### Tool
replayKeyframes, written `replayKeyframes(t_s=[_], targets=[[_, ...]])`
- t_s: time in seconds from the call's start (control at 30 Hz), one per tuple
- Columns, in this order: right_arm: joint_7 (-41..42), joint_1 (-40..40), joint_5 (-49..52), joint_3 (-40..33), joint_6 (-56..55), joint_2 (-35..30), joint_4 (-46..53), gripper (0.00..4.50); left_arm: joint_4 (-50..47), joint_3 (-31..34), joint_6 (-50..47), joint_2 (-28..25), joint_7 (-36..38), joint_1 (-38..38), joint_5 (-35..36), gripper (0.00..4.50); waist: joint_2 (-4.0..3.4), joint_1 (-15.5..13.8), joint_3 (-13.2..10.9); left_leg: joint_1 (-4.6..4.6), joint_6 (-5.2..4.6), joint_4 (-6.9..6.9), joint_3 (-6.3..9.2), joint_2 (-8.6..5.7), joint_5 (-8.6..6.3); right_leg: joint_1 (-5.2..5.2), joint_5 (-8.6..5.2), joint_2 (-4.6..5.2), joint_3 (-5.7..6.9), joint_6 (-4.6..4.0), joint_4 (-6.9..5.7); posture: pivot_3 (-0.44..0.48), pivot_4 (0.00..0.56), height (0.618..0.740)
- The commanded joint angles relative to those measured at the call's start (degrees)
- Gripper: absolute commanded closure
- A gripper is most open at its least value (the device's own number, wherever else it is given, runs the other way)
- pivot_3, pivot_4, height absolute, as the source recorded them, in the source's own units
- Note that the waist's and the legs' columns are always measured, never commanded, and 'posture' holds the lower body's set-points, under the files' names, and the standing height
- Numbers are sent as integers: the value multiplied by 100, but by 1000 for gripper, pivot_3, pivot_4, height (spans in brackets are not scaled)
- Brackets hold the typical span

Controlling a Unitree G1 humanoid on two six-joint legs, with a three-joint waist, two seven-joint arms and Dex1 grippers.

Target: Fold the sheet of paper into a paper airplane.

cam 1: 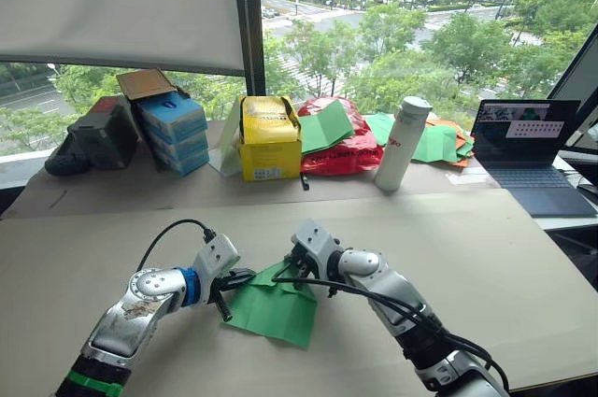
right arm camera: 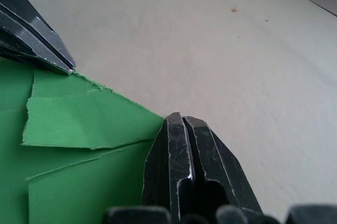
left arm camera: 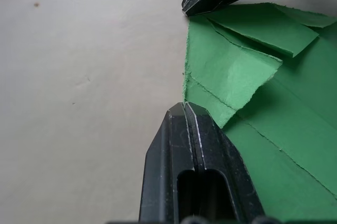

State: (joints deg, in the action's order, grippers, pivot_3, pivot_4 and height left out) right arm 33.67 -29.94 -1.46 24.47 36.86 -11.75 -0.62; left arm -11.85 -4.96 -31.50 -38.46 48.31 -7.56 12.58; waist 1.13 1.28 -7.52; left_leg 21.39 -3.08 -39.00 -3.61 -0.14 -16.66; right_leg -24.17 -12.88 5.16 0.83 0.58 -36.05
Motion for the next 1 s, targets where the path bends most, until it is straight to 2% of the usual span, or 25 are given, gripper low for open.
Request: replayKeyframes(t_s=[0.03,0.37,0.5,0.6,0.73,0.9,1.0], targets=[[10,61,-78,57,136,-63,-106,4500,235,-38,-270,-211,-19,416,-104,4480,-3,15,2,-4,3,7,0,0,2,0,-2,0,-1,-3,0,0,150,740],[-23,31,-13,-64,-126,-3,-9,4500,-51,314,-234,-162,-62,164,237,4480,-5,13,2,-6,12,15,1,1,6,-4,-5,1,-1,-10,-2,0,150,740],[208,202,511,-553,-442,-36,802,4500,-121,776,-373,-83,-19,-210,762,4480,-2,-14,-6,23,14,12,3,1,9,-24,-5,1,3,-10,-3,0,150,740],[421,472,966,-914,-278,-183,1575,4500,-248,976,-617,-61,175,-426,1228,4480,-1,-63,-7,96,26,0,6,-3,19,-89,-3,0,10,-8,-13,0,150,740],[742,869,1478,-1141,152,-591,2385,4500,-216,780,-713,-91,473,-553,1429,4480,0,-60,-6,111,45,-3,3,-4,31,-91,1,-4,14,-2,-11,0,150,740],[1215,1409,1828,-1061,360,-1378,3056,4500,36,176,-339,-47,661,-587,1074,4480,5,-63,-10,112,14,-10,-10,-9,14,-81,7,-19,15,11,1,0,150,740],[1456,1734,1982,-977,503,-1844,3387,4500,380,-234,76,26,632,-682,634,4480,18,-63,-18,109,-11,-24,-17,-3,0,-81,7,-69,11,12,14,0,150,740]])
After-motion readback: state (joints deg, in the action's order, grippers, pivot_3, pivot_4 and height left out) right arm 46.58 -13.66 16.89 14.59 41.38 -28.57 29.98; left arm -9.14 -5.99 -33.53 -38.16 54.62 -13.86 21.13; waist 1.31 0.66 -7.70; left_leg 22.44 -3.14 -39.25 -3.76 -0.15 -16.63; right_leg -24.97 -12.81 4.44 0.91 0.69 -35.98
